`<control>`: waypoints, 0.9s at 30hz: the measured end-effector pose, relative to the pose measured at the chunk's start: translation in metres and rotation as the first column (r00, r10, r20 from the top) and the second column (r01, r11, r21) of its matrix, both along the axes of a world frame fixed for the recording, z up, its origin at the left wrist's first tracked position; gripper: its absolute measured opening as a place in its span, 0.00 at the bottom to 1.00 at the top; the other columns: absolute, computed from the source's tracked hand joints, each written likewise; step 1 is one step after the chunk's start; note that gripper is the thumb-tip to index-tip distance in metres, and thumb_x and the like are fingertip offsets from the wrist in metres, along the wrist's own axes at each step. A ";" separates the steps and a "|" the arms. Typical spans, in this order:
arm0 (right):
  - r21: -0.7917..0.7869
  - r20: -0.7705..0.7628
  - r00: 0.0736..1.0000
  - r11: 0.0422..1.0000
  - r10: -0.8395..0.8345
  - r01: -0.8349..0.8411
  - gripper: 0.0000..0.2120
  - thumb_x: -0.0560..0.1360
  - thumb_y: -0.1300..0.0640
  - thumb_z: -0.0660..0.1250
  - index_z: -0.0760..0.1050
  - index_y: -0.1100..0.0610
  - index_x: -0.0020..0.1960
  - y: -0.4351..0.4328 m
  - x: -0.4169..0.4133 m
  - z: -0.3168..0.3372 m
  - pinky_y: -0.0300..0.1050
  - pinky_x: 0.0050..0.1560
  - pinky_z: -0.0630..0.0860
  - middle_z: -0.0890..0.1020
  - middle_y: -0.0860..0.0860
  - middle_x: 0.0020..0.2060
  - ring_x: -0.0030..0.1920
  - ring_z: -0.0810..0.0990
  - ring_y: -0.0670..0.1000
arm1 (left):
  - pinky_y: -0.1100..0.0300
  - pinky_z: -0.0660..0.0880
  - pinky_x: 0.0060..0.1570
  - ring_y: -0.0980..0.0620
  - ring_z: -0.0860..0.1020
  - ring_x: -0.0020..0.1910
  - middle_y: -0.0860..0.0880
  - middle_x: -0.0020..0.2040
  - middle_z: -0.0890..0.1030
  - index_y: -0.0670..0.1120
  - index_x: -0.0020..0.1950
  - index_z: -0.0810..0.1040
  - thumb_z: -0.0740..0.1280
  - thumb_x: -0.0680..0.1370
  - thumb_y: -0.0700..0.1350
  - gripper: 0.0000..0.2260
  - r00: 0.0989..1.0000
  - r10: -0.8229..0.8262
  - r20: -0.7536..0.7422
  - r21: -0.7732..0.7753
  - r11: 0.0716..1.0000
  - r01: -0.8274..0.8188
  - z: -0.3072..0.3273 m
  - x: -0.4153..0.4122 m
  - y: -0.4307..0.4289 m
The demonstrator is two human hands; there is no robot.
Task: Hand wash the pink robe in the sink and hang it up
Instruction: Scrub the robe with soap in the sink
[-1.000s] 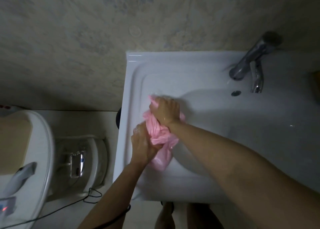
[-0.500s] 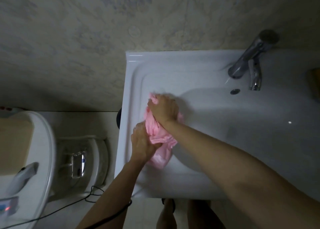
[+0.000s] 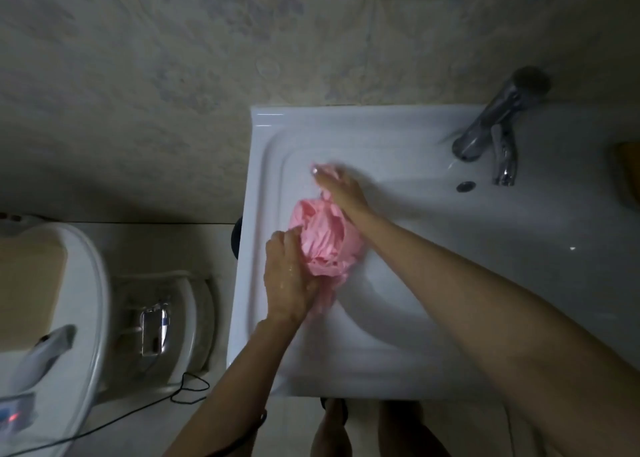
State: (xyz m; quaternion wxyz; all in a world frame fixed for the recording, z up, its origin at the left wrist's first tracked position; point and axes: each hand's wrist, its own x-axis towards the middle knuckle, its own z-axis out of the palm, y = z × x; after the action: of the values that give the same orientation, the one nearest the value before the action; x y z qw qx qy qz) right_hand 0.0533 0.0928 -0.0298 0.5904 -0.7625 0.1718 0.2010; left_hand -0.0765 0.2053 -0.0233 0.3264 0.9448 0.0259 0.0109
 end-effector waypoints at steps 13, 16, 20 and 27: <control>0.040 -0.047 0.999 0.999 -0.020 0.021 0.36 0.69 0.34 0.68 0.64 0.50 0.71 -0.021 -0.010 -0.002 0.49 0.64 0.70 0.72 0.51 0.67 0.62 0.74 0.52 | 0.50 0.75 0.48 0.46 0.72 0.52 0.41 0.57 0.75 0.44 0.71 0.61 0.69 0.70 0.54 0.34 0.937 -0.327 0.120 0.184 0.935 0.303 0.001 -0.022 -0.011; -0.271 -0.029 0.987 0.949 0.159 -0.161 0.43 0.63 0.32 0.71 0.60 0.43 0.73 -0.008 -0.030 -0.004 0.55 0.71 0.61 0.60 0.51 0.74 0.72 0.62 0.56 | 0.57 0.75 0.39 0.47 0.78 0.43 0.42 0.50 0.79 0.41 0.67 0.69 0.72 0.69 0.59 0.34 0.993 -0.110 0.049 0.174 0.980 0.100 0.014 -0.007 -0.003; -0.348 0.092 0.985 0.932 0.145 -0.105 0.39 0.68 0.46 0.75 0.61 0.46 0.74 -0.008 -0.042 -0.012 0.50 0.69 0.61 0.55 0.52 0.75 0.72 0.61 0.55 | 0.45 0.71 0.49 0.37 0.74 0.52 0.37 0.56 0.74 0.51 0.62 0.72 0.65 0.64 0.70 0.33 1.000 0.023 0.013 0.468 0.883 -0.026 0.007 -0.001 0.008; -0.297 0.244 0.952 0.949 0.183 -0.106 0.30 0.68 0.64 0.68 0.69 0.46 0.68 0.007 -0.066 0.024 0.42 0.59 0.72 0.74 0.52 0.61 0.59 0.75 0.53 | 0.46 0.70 0.64 0.45 0.74 0.62 0.44 0.61 0.76 0.45 0.66 0.69 0.63 0.66 0.66 0.36 0.921 0.136 -0.365 -0.021 0.988 -0.155 -0.003 -0.001 0.002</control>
State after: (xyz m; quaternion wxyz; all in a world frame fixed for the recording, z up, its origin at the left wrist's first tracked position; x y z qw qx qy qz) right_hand -0.0130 0.0996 -0.0060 0.4780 -0.8690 0.0602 0.1126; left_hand -0.0772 0.2077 -0.0259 0.3374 0.9178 0.1559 -0.1398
